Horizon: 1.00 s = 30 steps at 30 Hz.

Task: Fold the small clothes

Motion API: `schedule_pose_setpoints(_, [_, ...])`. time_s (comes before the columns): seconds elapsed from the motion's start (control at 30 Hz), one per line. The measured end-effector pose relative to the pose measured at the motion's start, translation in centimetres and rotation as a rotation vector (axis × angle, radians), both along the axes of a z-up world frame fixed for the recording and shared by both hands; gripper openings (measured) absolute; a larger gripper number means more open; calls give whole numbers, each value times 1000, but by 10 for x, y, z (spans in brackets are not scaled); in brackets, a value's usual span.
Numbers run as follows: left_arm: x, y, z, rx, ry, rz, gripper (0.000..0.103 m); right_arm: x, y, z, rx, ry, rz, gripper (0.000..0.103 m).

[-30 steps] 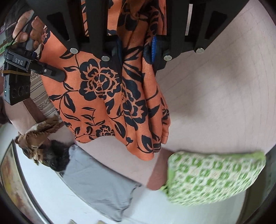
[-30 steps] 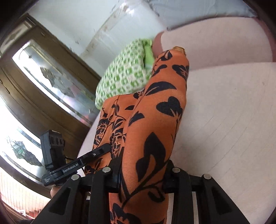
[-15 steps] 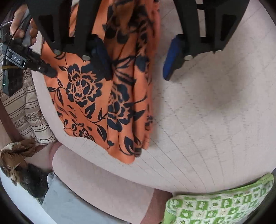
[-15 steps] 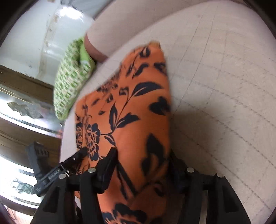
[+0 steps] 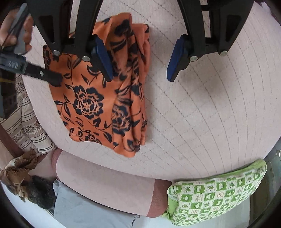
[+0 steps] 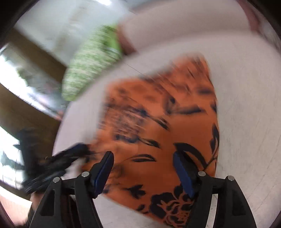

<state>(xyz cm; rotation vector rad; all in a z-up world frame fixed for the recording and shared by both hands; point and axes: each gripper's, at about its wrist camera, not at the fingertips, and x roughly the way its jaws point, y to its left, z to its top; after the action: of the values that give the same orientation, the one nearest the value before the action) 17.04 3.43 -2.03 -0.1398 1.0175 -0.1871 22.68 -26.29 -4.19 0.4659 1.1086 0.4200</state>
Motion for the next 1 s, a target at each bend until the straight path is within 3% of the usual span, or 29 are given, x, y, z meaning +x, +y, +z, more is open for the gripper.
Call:
schedule_pose_setpoints(0.13, [-6,1,4,20,-25,1,64,-8,4,27,-1,-85,-11,74])
schedule_pose_setpoints(0.2, [-7,2,4,10,-18,5,64,-12,7,37,-36,-132,-1,84])
schedule_pose_setpoints(0.33, [-12,5,7,14,-19,7,64,2,4,6,-71,-46,-34,85])
schedule_pose_setpoints(0.43, [-19,6,11,30,-27,9,64,5,9,17,-57,-80,-57,85])
schedule_pose_setpoints(0.57, [-35,8,23,52,-53,32,66,-28,13,56,-161,-194,-67,85])
schedule_pose_setpoints(0.67, [-59,5,30,97,-99,49,78,-62,18,64,-302,-227,-71,86])
schedule_pose_setpoints(0.77, [-85,3,32,147,-126,66,81,-97,15,58,-402,-213,-78,87])
schedule_pose_setpoints(0.93, [-122,-5,33,190,-100,64,81,-147,12,42,-510,-141,-144,88])
schedule_pose_setpoints(1.0, [-139,-11,37,213,-129,61,81,-164,16,40,-529,-153,-143,95])
